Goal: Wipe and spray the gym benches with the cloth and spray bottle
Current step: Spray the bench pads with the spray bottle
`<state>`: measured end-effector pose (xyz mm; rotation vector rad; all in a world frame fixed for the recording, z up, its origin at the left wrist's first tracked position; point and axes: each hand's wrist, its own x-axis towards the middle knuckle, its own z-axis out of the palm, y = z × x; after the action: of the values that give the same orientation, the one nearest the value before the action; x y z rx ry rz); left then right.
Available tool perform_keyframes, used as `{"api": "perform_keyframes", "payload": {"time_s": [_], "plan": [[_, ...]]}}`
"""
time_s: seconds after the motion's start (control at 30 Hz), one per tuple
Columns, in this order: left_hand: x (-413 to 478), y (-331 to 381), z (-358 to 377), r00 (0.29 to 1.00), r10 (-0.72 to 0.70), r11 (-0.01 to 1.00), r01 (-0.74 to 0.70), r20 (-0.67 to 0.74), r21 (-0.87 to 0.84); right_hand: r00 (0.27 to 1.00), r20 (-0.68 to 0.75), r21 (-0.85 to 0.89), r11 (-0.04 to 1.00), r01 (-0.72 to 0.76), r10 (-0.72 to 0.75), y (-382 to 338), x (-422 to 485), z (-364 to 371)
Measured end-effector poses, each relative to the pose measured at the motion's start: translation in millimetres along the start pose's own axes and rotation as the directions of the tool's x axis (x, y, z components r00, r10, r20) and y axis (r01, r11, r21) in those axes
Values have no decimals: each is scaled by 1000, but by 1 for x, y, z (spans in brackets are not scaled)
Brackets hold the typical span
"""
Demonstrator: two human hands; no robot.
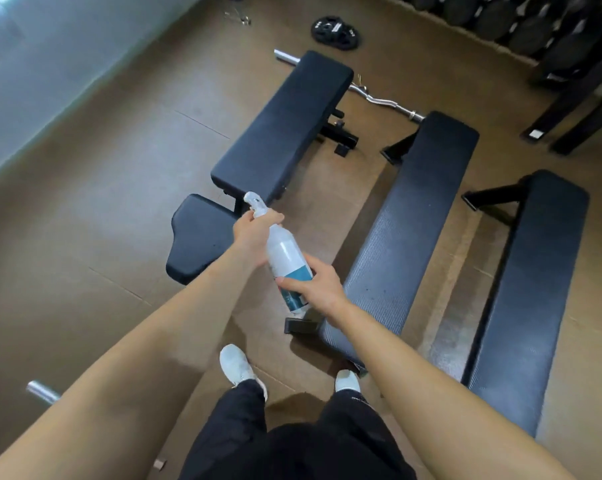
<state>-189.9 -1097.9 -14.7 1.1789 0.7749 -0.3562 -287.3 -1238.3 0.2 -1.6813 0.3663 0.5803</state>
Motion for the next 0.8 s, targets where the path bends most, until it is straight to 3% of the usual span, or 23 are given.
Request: {"api": "perform_keyframes", "payload": {"time_s": [0.2,0.4,0.8], "plan": [[44,74,-74,1000,-14,999,13,-24,-42,996,87,-44,999,5,-1,-58,51,82],[83,125,-99,1000,8,998,-8,-4,-63,996,91,-15,1000,1,0,-93,99,116],[178,225,-84,1000,6,988,-2,-30,151,999,10,93,995,42,-43,-145,210,152]]}}
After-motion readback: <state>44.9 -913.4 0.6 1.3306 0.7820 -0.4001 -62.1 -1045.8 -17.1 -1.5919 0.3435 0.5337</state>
